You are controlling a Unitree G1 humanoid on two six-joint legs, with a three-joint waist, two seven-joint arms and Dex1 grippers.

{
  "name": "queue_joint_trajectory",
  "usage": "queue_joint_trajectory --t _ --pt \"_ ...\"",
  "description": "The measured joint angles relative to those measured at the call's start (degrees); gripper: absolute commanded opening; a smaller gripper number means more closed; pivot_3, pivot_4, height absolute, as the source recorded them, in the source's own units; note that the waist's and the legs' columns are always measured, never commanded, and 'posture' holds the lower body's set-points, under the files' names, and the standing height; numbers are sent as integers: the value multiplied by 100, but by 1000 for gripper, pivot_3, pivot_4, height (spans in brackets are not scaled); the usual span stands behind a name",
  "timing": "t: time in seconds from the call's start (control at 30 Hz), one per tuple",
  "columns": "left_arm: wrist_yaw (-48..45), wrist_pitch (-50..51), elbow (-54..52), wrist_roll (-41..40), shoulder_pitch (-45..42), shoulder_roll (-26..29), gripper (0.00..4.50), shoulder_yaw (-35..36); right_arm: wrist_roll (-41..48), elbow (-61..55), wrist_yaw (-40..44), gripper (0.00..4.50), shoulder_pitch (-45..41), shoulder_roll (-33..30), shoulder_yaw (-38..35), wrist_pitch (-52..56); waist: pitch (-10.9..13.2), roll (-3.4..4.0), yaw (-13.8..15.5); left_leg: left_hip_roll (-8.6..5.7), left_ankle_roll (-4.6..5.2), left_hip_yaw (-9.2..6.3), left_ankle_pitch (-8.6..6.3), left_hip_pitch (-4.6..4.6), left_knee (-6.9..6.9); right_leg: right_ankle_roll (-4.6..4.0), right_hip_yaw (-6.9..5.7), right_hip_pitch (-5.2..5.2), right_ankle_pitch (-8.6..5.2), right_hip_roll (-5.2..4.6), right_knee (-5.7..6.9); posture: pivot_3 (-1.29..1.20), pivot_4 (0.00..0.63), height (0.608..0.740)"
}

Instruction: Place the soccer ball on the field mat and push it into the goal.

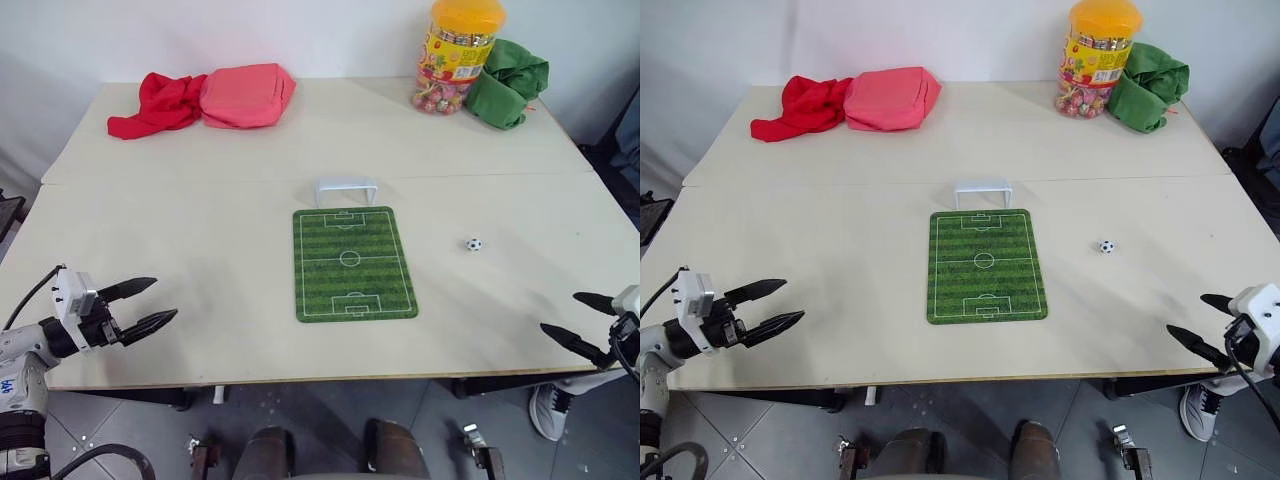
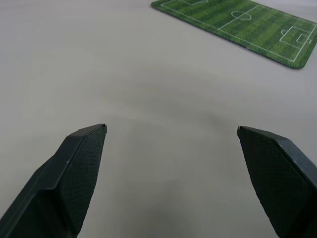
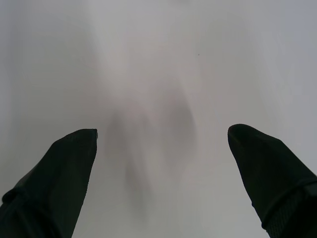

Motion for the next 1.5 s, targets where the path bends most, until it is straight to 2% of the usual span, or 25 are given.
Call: queue_joint_trajectory --t 0.13,0.33,0.47,0.6,0.73,1.0,1.33,1.47,1.5 --pt "58 -127 71 40 -65 -1 4500 -40 3 -6 -44 4432 -22 0 0 16 0 0 1 0 0 0 0 0 0 0 0 0 0 0 1 0 150 740" --pt "434 337 35 94 -99 0 4500 -117 59 -249 -165 4432 -132 -65 0 491 0 0 1 0 0 0 0 0 2 1 1 0 1 0 4 0 150 740" --pt "102 368 -84 -68 -172 -9 4500 -108 64 -515 -321 4432 -446 -353 21 1169 0 0 -1 2 0 1 0 0 7 -1 4 -1 2 1 7 0 150 740" --pt "-245 59 -112 -297 -532 -315 4500 -60 306 -718 -453 4432 -1381 -377 257 1936 0 0 -6 3 0 4 1 -4 21 -6 4 -1 12 1 7 0 150 740" --pt "-611 -32 -260 -399 -747 -489 4500 -200 274 -631 -463 4432 -2407 -141 961 2134 1 -5 -19 8 0 4 1 -5 22 -7 4 -2 16 7 7 0 150 740" --pt "-1056 -20 -270 -420 -972 -504 4500 -371 -552 1502 -209 4432 -4054 544 2261 1455 1 -5 -19 6 1 5 1 -15 20 -5 1 -10 17 7 4 0 150 740" --pt "-1181 -3 -353 -449 -970 -437 4500 -394 -1135 3258 -30 4432 -4888 959 2624 451 1 -5 -159 6 1 4 1 -15 15 -5 -3 -10 17 6 4 0 150 740" --pt "-1181 -51 -351 -447 -969 -431 4500 -397 -1235 3626 -18 3554 -5079 1058 2653 186 1 -5 -188 8 0 4 1 -12 18 -5 -2 -10 17 7 7 0 150 740" --pt "-1181 -54 -351 -447 -969 -431 4500 -397 -1254 3670 -8 3126 -5090 1066 2653 121 1 -5 -190 8 0 4 1 -13 19 -5 -2 -10 18 7 7 0 150 740"
